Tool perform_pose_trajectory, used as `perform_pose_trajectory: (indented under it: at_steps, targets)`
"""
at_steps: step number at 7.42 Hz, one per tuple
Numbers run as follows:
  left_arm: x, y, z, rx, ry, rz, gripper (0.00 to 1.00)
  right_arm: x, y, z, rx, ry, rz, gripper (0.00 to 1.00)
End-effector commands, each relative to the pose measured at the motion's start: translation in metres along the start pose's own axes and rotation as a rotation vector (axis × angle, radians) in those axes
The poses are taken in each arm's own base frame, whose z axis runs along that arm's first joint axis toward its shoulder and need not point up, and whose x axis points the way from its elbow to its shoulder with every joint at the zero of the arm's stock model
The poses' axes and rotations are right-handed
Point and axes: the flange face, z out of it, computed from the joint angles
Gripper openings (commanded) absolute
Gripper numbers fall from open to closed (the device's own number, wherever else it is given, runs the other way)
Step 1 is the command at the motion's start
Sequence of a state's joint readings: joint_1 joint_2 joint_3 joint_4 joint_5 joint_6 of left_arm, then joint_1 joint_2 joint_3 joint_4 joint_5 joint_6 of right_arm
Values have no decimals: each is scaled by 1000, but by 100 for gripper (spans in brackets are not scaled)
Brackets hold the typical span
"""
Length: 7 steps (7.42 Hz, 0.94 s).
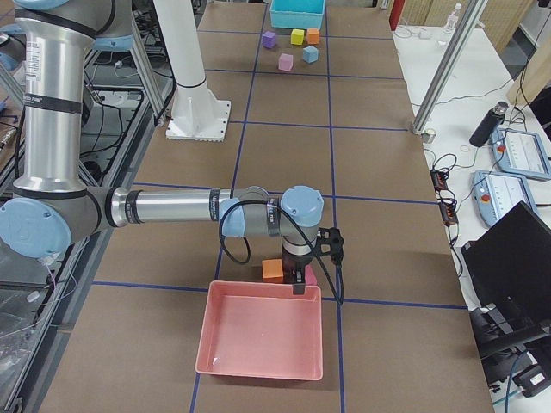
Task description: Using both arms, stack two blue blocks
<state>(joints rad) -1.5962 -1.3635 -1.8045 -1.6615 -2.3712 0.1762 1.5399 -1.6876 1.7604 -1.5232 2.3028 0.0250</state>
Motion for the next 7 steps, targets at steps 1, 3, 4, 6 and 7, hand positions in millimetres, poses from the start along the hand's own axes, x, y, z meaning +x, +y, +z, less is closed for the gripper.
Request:
perform_pose_trajectory:
  at_steps: [1, 3, 4, 6, 7]
  targets:
    - [1, -1, 0, 2, 0, 4, 98, -61, -40, -6, 169, -56, -146, 100]
    - [0, 0, 1, 1, 0, 3, 98, -158, -92, 29, 131, -109, -324, 100]
    - [0, 0, 1, 1, 0, 3, 98, -199, -109, 52, 100, -127, -367, 100]
    - [-1, 1, 1, -1, 1, 0, 98, -272, -111, 88, 52, -134, -352, 100]
    - [-2, 2, 1, -1, 0, 0, 98, -294, -103, 106, 41, -110, -335, 100]
